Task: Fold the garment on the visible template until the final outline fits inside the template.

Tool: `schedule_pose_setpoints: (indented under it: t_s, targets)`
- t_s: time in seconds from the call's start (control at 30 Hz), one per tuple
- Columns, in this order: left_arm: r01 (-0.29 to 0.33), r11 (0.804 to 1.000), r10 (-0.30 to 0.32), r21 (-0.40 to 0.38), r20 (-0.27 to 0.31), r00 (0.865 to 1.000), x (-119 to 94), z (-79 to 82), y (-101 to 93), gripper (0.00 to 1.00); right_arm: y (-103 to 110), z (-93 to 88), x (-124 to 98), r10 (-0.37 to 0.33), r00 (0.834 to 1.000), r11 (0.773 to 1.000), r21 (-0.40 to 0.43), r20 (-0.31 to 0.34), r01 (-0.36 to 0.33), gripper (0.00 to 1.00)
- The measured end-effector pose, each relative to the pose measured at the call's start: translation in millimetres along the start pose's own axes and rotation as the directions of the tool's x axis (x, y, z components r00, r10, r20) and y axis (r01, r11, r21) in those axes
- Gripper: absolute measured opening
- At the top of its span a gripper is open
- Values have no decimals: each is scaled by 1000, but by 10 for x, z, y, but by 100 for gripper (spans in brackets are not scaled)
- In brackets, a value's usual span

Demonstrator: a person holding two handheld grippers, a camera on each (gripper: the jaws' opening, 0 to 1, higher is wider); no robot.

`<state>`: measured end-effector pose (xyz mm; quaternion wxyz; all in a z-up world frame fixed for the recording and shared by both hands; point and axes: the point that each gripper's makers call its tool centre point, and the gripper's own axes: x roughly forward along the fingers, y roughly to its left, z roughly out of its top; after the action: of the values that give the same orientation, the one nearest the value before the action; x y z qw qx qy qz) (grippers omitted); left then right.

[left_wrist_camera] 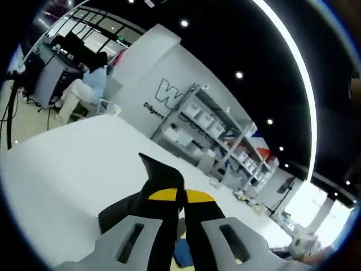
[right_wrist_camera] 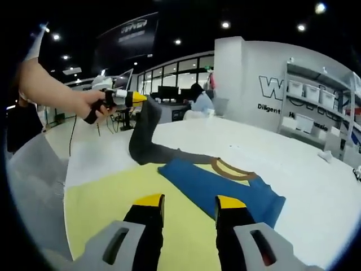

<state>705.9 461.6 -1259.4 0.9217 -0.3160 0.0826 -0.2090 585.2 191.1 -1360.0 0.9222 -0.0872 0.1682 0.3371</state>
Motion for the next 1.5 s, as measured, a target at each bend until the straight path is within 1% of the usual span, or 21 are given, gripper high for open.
schedule_pose_setpoints:
  t_s: [0.17,0.23,0.3,0.33,0.4,0.53,0.63,0.83,0.87,0.97,1.13,1.23,1.37,1.5]
  targets:
    - [60,998,-61,-4,-24,998,161,-101,-240,1,-42,-19,-92,-9,1000,1000,4,-1,9,30]
    - [96,995,-96,2,-42,995,225,-156,-368,1,-67,-35,-118,-14,1000,1000,7,0,14,31]
    - [111,994,-111,3,-52,992,275,-197,-445,1,-91,-43,-144,-21,1000,1000,14,1,21,30]
    - [136,991,-135,7,-67,989,311,-249,-525,1,-100,-48,-153,-24,1000,1000,16,1,24,30]
    - [162,986,-159,23,-99,982,367,-353,-629,1,-122,-59,-177,-30,1000,999,20,2,30,30]
    - [187,982,-185,10,-115,976,458,-485,-780,1,-162,-92,-225,-41,999,999,27,3,41,30]
    - [214,977,-210,12,-141,967,543,-622,-922,1,-176,-122,-257,-47,999,998,33,2,47,30]
    - [253,968,-247,9,-171,954,683,-851,-1152,1,-206,-174,-307,-59,998,997,45,1,58,31]
    - [263,965,-257,11,-180,949,710,-906,-1201,1,-205,-179,-314,-59,998,997,45,0,59,31]
    - [280,960,-271,16,-199,942,769,-1025,-1292,1,-205,-206,-330,-61,998,997,45,-9,61,31]
    - [295,955,-283,23,-220,934,847,-1193,-1405,1,-223,-218,-348,-67,998,997,48,-9,67,31]
    - [308,951,-291,35,-243,925,885,-1326,-1480,1,-217,-226,-357,-67,998,996,50,-11,67,31]
    - [318,947,-297,38,-265,917,921,-1466,-1538,1,-209,-247,-369,-67,998,996,51,-14,68,31]
    - [317,947,-288,54,-297,911,972,-1673,-1567,1,-197,-265,-378,-68,998,996,52,-19,69,31]
